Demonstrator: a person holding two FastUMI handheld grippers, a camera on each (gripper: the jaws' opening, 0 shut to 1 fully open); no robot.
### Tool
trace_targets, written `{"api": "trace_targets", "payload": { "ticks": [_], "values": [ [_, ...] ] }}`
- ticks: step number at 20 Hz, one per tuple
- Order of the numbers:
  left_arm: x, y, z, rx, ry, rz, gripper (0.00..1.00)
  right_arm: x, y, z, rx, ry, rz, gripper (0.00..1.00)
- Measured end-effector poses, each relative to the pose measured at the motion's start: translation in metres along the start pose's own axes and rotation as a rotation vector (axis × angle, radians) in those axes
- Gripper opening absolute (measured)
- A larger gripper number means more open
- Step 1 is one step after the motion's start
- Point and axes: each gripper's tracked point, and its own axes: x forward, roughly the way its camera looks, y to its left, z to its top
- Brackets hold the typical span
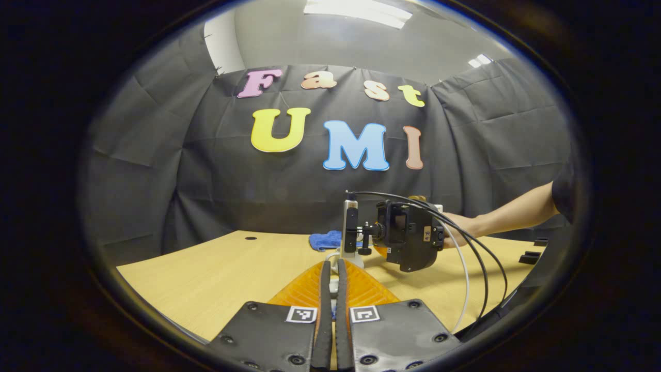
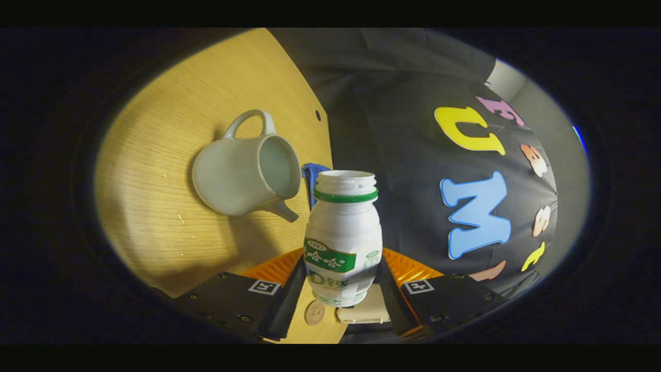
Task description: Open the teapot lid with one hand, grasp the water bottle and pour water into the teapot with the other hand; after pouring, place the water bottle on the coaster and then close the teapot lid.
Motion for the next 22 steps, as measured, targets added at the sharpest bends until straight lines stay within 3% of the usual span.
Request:
{"api": "trace_targets", "payload": {
  "ticks": [22],
  "values": [
    [-0.001, -0.002, -0.007, 0.038, 0.017, -0.001, 0.13, -0.005, -0.004, 0.013, -0.304, -0.005, -0.039, 0.72]
  ]
}}
